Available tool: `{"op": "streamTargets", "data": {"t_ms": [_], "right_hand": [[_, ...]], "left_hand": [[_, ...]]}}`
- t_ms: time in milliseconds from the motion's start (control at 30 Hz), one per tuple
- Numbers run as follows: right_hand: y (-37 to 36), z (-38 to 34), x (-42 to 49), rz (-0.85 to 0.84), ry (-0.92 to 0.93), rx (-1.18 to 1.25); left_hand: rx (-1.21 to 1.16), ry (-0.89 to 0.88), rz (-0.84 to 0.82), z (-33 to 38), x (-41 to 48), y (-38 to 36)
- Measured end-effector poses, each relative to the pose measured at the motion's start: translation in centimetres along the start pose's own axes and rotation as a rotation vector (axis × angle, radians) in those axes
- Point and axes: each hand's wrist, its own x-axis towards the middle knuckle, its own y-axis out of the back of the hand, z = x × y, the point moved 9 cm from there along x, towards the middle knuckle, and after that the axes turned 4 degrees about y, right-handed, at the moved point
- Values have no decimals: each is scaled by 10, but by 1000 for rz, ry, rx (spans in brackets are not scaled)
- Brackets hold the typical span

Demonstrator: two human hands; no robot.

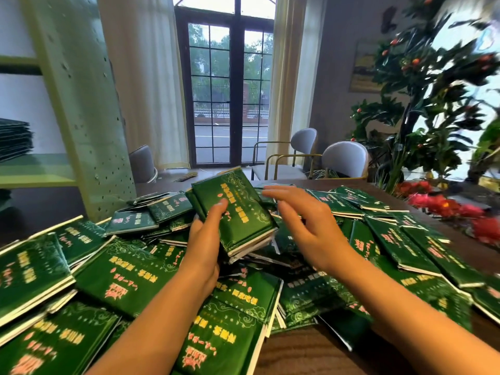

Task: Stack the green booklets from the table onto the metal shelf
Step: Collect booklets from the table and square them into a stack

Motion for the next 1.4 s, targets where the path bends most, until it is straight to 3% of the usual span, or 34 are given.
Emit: {"op": "streamTargets", "data": {"t_ms": [67,267,467,733,1067,1267,1400], "right_hand": [[10,21,0,-34,-146,-96],[3,68,-24,-456,-361,-397],[-17,80,-49,-642,-375,-457],[-10,59,-30,-381,-142,-470],[40,45,2,185,-256,19],[38,22,14,237,-292,369],[20,17,18,195,-358,463]], "left_hand": [[-34,-7,11,2,1,2],[-112,-18,30,7,0,6],[-107,-18,31,6,1,7],[-88,-25,35,7,1,7],[-27,-55,37,9,-1,6],[50,-83,16,10,-2,0],[116,-118,10,11,-4,-4]]}}
